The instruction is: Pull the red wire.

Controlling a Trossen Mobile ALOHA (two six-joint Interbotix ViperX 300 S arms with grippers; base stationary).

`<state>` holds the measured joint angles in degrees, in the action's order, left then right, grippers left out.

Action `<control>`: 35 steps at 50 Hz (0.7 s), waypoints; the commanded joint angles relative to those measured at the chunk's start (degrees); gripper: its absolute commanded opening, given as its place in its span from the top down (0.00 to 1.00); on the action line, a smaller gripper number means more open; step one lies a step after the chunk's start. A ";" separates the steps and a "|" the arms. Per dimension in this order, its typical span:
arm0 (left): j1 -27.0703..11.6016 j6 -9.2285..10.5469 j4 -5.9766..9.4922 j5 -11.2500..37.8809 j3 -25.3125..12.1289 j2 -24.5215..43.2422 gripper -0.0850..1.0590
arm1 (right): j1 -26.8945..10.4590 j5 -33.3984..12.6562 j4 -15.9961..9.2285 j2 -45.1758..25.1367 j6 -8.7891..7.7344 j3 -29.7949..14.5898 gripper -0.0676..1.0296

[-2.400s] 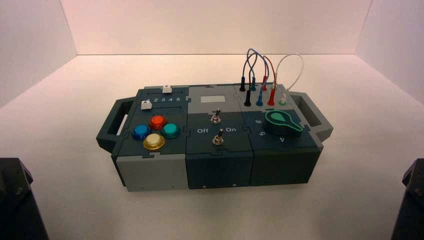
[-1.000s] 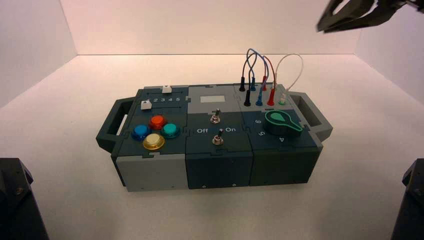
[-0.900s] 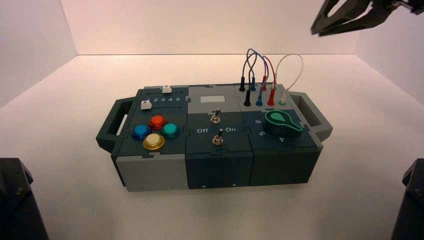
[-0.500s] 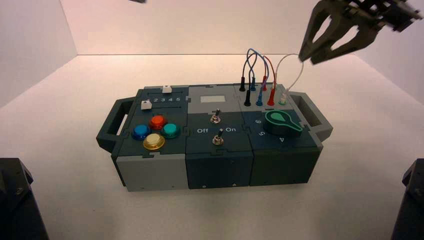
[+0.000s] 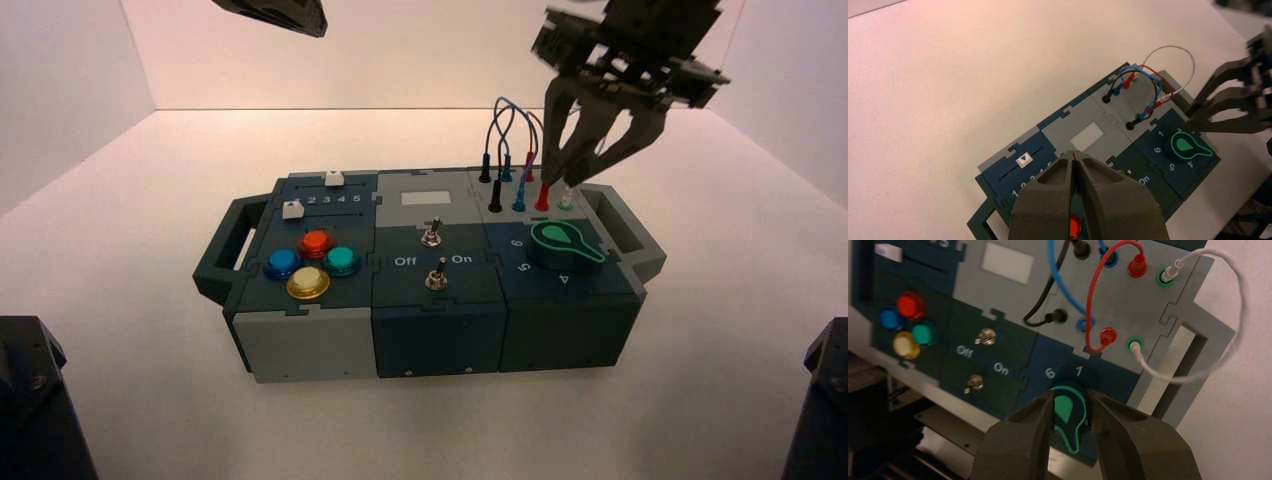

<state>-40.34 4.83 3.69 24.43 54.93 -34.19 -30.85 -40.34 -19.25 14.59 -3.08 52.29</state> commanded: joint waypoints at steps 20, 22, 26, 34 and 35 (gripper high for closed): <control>-0.18 0.26 0.00 -0.26 -2.02 -2.11 0.95 | 0.09 4.04 5.10 -4.57 0.00 -3.52 0.62; -0.18 0.26 0.09 -0.26 -2.02 -2.11 0.95 | 0.09 4.39 5.63 -5.10 0.18 -3.60 0.62; -0.18 0.26 0.09 -0.26 -2.11 -2.02 0.95 | 0.09 5.10 6.06 -5.80 0.18 -3.78 0.62; -0.09 0.26 0.09 -0.26 -2.29 -1.93 0.95 | 0.00 6.06 6.24 -6.94 0.18 -4.13 0.62; -0.18 0.26 0.09 -0.26 -2.29 -1.85 0.95 | 0.00 6.24 6.33 -7.03 0.18 -4.13 0.62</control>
<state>-40.34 4.83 3.69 24.52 54.76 -35.86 -30.67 -35.07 -13.10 7.56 -2.99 49.75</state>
